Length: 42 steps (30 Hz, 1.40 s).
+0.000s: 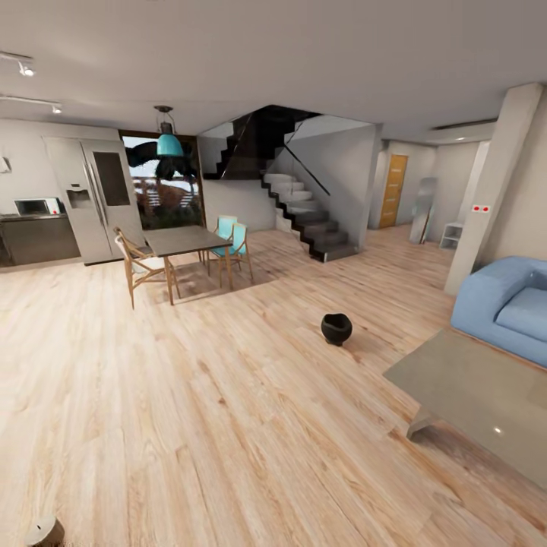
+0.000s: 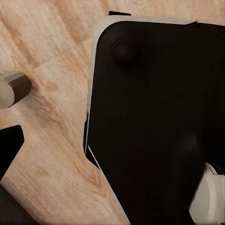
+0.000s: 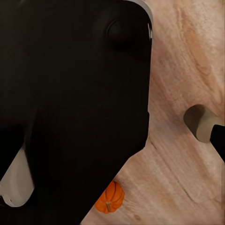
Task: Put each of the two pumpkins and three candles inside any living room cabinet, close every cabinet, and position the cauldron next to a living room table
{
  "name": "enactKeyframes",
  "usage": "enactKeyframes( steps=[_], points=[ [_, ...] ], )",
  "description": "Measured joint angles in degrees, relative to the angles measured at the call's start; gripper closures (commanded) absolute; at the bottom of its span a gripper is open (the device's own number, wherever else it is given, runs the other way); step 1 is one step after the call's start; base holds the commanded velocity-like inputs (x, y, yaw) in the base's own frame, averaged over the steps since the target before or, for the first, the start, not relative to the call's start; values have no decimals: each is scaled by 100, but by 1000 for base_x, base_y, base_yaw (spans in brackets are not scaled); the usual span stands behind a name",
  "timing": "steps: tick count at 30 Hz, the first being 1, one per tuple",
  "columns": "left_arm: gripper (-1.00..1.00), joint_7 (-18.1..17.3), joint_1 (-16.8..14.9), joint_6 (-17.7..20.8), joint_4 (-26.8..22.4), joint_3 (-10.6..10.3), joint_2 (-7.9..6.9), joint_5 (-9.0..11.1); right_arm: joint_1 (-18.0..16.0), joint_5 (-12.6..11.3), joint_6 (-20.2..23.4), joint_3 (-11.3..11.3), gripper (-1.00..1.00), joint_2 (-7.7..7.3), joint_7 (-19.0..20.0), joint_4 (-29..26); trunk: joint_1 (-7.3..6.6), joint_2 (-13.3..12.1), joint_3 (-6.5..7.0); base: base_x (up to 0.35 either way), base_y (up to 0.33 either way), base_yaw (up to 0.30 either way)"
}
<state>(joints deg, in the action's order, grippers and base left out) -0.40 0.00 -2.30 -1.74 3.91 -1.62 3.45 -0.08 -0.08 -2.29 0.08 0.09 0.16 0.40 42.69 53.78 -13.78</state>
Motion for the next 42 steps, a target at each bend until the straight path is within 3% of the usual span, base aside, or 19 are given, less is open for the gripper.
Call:
enactKeyframes(
  steps=[22, 32, 42],
  points=[
    [-100, 0, 0, -2, 0, -3, -2, 0, 0, 0, 2, 0, -100, 0, 0, 0, -484, -883, 396, 0, 0, 233],
    [-100, 0, 0, 1, 0, 3, -6, 1, 0, 0, 1, 1, -100, 0, 0, 1, -486, -884, 396, 85, 0, 24],
    [-100, 0, -2, -1, 1, 4, -6, 1, 0, 2, 2, 1, -100, 0, 0, 7, -488, -884, 396, 324, -13, 251]
  ],
)
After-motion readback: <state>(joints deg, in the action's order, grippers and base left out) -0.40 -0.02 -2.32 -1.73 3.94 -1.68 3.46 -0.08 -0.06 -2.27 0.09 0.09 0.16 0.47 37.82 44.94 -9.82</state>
